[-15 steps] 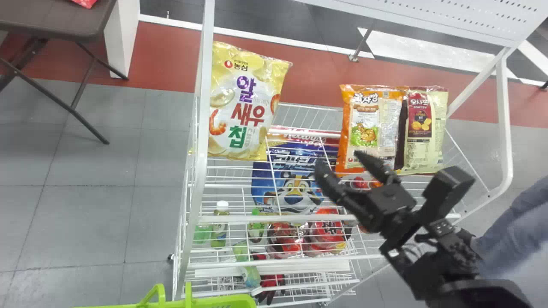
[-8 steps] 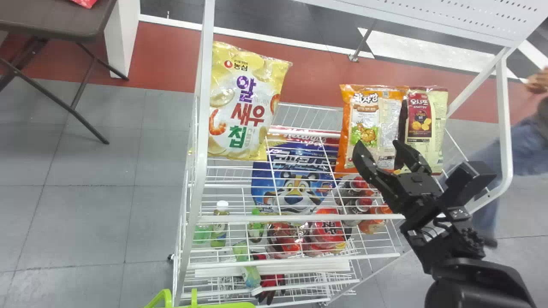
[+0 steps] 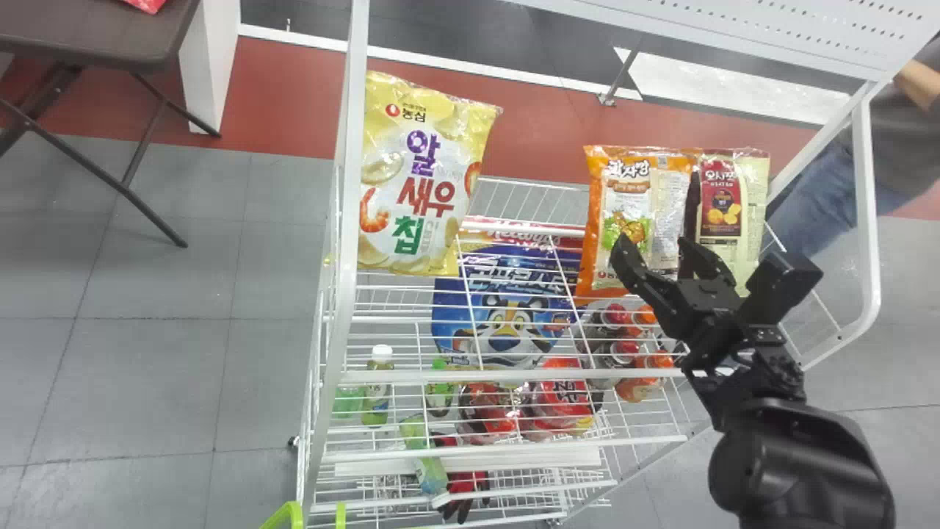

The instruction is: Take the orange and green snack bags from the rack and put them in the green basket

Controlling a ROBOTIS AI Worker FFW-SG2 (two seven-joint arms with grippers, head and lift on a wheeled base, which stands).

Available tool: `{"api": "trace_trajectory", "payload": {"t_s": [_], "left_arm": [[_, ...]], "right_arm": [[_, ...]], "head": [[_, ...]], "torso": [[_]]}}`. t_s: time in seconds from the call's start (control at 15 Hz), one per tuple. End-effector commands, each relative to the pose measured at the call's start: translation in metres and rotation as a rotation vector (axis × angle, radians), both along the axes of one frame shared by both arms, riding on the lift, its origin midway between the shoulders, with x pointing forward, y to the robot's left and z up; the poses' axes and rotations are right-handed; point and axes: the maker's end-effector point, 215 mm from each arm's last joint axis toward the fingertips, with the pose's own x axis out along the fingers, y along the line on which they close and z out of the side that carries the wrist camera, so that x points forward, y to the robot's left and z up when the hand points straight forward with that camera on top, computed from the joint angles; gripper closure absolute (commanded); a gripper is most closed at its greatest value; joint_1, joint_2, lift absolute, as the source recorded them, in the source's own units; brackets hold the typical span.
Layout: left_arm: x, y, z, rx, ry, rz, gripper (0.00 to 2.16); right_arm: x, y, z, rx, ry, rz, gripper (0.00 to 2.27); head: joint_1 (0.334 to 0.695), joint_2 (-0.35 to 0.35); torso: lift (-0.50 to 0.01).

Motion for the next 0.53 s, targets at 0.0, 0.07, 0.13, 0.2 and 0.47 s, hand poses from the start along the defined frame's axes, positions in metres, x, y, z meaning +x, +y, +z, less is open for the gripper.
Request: {"api": "trace_trajectory", "payload": {"t_s": [0.0, 0.07, 0.13, 0.2, 0.47], "left_arm": [[-0.002, 0.0, -0.001, 0.002, 0.003, -0.001, 1.95], [-0.003, 0.0, -0.001, 0.002, 0.005, -0.001, 1.95], [-0.003, 0.0, -0.001, 0.001, 0.005, -0.001, 1.95], [-0.004, 0.001, -0.002, 0.002, 0.008, -0.002, 1.95], [-0.004, 0.003, -0.004, 0.005, 0.012, -0.002, 1.95]], "right_arm": [[0.017, -0.003, -0.007, -0.005, 0.02, -0.005, 0.08], [0.023, -0.004, -0.009, -0.008, 0.025, -0.009, 0.08], [0.028, -0.007, -0.013, -0.011, 0.034, -0.015, 0.08], [0.033, -0.01, -0.016, -0.014, 0.041, -0.018, 0.08], [0.044, -0.019, -0.033, -0.034, 0.082, -0.041, 0.13]], "head": [[0.695, -0.35], [0.695, -0.35], [0.695, -0.35], [0.695, -0.35], [0.695, -0.35]], "torso": [[0.0], [0.0], [0.0], [0.0], [0.0]]}}
